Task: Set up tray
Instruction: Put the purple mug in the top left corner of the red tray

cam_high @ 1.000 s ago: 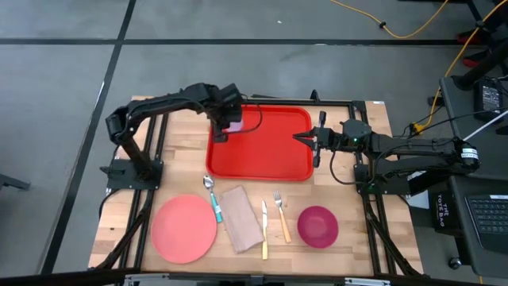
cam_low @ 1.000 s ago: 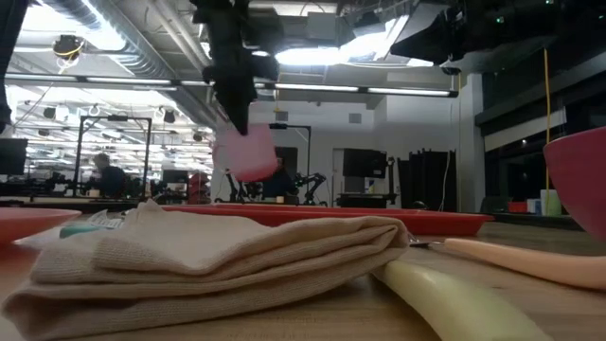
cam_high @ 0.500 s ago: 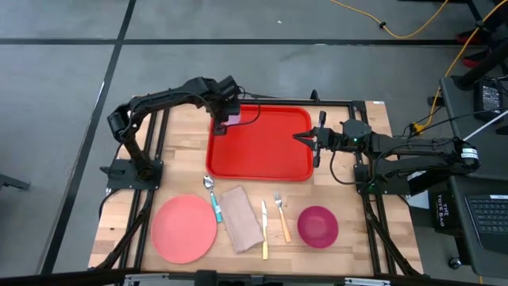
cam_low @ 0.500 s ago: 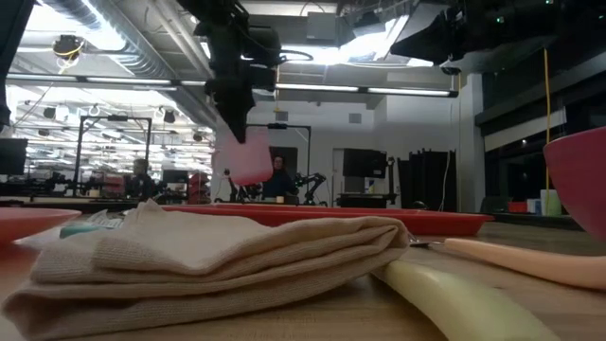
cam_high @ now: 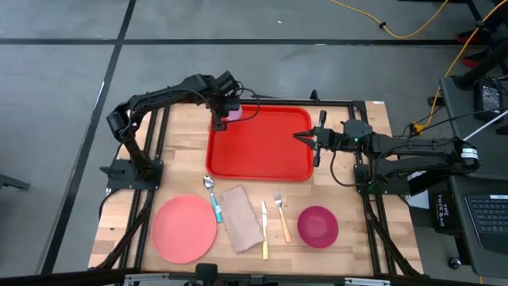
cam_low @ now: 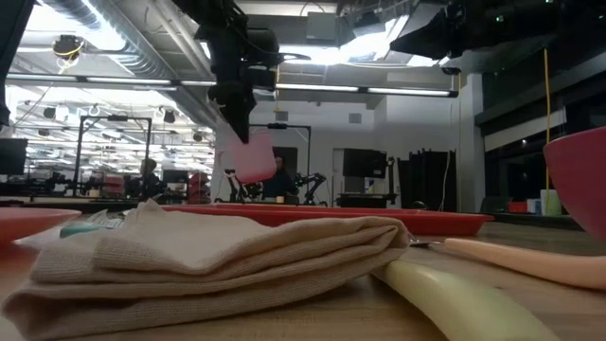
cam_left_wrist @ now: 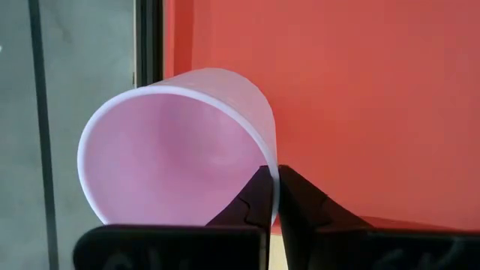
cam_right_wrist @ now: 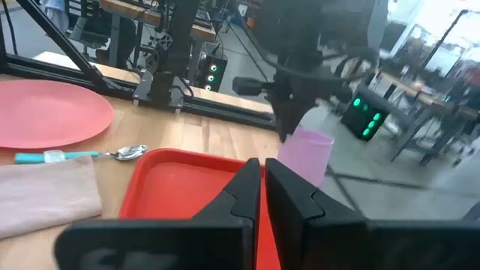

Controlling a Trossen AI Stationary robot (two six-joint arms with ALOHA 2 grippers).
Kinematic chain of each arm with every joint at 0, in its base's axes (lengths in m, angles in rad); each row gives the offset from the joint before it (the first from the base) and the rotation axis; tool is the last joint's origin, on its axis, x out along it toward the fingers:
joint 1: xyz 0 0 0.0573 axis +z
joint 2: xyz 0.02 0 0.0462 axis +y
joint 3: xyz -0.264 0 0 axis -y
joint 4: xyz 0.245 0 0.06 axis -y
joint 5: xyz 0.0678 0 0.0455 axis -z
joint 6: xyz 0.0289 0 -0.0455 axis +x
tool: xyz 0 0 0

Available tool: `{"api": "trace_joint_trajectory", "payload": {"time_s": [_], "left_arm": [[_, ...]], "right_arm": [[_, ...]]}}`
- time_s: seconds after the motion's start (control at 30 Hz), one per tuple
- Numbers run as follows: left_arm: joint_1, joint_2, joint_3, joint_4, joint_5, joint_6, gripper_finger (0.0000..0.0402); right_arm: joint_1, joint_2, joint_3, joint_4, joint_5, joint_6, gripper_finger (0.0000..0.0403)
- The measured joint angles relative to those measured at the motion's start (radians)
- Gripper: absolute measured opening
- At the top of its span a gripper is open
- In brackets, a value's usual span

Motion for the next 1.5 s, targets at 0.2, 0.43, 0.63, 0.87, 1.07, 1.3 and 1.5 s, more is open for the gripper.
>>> {"api": "trace_joint_trajectory", "payload": {"time_s": [0.2,0.43,0.63,0.87,1.07,1.3,1.5], "left_arm": [[0.011,0.000,0.000,0.015,0.001,0.014,0.0002],[0.020,0.020,0.006,0.014,0.004,0.015,0.0002],[0.026,0.145,0.127,-0.096,-0.001,0.035,0.0002],[0.030,0.175,0.185,-0.144,0.034,0.014,0.0002],[0.019,0.175,0.141,-0.145,0.031,-0.020,0.0002],[0.001,0.175,0.102,-0.086,0.029,-0.021,0.0002],[-0.024,0.198,0.083,-0.066,0.019,-0.021,0.0002]], "right_arm": [[0.000,0.000,0.000,0.021,0.000,-0.009,0.0029],[0.000,0.000,0.000,0.031,0.000,-0.020,0.0029],[0.000,0.000,0.000,0.053,0.000,-0.023,0.0029],[0.000,0.000,0.000,0.052,0.009,-0.032,0.0029],[0.000,0.000,0.001,0.035,0.009,-0.048,0.0029],[0.000,0.000,0.001,0.026,0.009,-0.048,0.0029],[0.000,0.000,0.000,0.026,0.009,-0.048,0.0029]]}}
